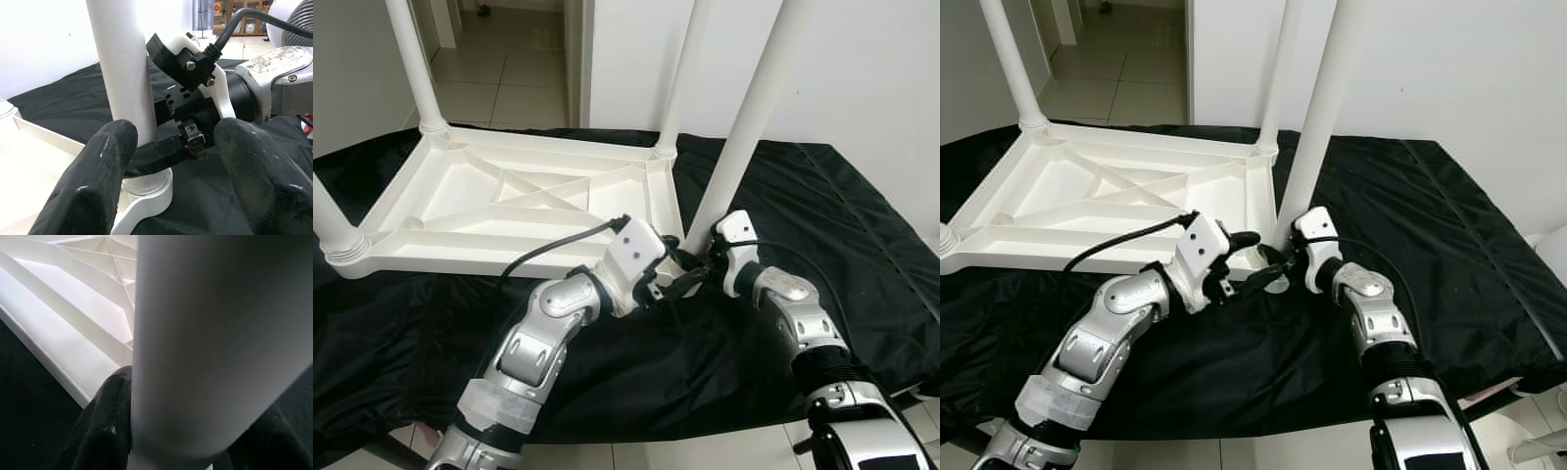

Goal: Building children table

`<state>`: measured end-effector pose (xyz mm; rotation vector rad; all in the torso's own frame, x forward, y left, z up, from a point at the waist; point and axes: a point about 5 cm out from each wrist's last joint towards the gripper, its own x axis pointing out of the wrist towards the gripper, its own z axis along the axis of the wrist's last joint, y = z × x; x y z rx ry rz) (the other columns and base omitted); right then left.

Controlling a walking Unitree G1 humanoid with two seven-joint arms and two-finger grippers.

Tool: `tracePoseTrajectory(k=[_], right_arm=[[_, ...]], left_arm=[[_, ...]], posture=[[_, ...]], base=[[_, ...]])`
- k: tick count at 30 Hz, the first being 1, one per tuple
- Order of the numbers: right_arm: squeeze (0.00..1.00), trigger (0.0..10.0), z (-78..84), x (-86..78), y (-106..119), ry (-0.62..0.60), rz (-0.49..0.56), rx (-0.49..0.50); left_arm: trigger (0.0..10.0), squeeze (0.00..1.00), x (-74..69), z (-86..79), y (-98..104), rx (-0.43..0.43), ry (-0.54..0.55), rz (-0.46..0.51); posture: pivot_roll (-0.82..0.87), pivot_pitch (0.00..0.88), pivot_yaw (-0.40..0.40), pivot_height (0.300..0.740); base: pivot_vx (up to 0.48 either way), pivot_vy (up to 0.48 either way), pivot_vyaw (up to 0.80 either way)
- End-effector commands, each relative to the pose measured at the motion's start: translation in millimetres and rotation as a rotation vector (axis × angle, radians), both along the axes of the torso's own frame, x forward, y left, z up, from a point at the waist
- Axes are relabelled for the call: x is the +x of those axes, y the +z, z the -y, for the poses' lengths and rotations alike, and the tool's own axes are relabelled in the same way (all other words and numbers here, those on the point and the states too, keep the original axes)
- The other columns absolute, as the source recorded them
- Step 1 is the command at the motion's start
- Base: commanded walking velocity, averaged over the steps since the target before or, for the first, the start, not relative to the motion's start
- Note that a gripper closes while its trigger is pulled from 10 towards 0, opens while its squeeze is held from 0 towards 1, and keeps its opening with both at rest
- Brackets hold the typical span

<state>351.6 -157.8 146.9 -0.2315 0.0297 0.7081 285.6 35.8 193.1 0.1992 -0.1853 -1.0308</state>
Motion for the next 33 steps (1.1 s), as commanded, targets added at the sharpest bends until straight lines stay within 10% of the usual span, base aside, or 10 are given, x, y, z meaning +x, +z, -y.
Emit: tracePoseTrajectory(k=[1, 21, 33], right_arm=[[0.0, 10.0, 10.1, -2.3, -17.1, -0.049, -0.076, -0.031], [0.0, 10.0, 3.5, 0.3, -12.9, -0.648, -0.026, 0.228], [0.0, 10.0, -4.9, -14.0, -16.4, -0.992, 0.017, 0.297]], left_arm=[[10.0, 0.0, 3.8, 0.1, 0.3, -0.005, 0.054, 0.006], [10.0, 0.0, 29.1, 3.0, -3.7, -0.056, 0.213, -0.021], [10.0, 0.0, 19.2, 7.6, -11.1, -0.07, 0.172, -0.039]], posture=[[-0.02, 0.004, -0.08, 0.74], [-0.04, 0.004, -0.084, 0.74], [-0.04, 0.0, -0.089, 0.74]], base=[[0.0, 0.0, 0.0], [0.0, 0.0, 0.0], [0.0, 0.0, 0.0]])
